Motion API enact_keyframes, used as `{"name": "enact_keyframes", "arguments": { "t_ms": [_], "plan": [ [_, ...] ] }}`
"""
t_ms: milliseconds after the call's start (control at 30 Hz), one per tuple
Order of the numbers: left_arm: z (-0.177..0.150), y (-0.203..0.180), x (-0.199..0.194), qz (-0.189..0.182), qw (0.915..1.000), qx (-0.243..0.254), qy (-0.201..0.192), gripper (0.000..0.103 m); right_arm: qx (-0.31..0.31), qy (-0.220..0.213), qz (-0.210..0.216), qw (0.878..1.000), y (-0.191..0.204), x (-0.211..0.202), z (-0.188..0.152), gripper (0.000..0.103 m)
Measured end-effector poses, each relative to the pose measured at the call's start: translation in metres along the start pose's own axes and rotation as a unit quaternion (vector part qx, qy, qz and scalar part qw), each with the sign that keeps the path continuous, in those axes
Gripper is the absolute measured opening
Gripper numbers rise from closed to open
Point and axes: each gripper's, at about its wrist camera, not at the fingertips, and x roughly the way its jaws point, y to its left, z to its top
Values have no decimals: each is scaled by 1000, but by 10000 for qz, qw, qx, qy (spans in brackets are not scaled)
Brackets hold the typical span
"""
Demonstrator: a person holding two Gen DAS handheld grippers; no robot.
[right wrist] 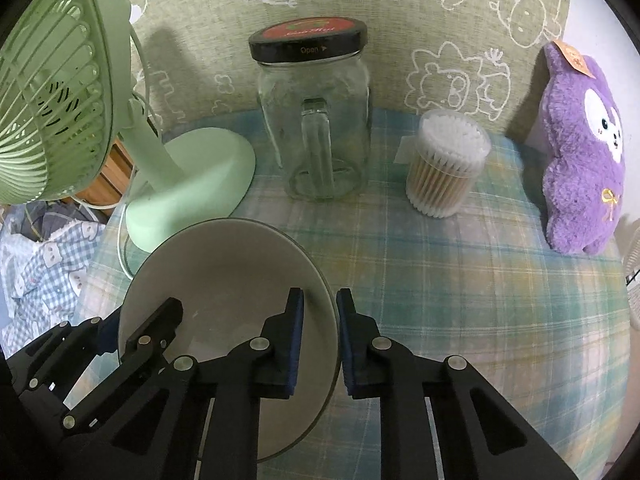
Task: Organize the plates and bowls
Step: 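Close both grippers side by side on the bowl rim and lift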
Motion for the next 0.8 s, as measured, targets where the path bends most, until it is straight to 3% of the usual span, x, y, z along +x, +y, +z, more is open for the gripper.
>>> {"name": "enact_keyframes", "arguments": {
  "t_ms": [367,800],
  "plan": [
    [-9,-5,-23,-16,9999,99,76,17,153,68,-95,9998,-5,-22,-10,19],
    [-21,-7,-90,-283,9987,319,-296,17,419,-259,-371,9981,-3,-99,-32,19]
  ]
}}
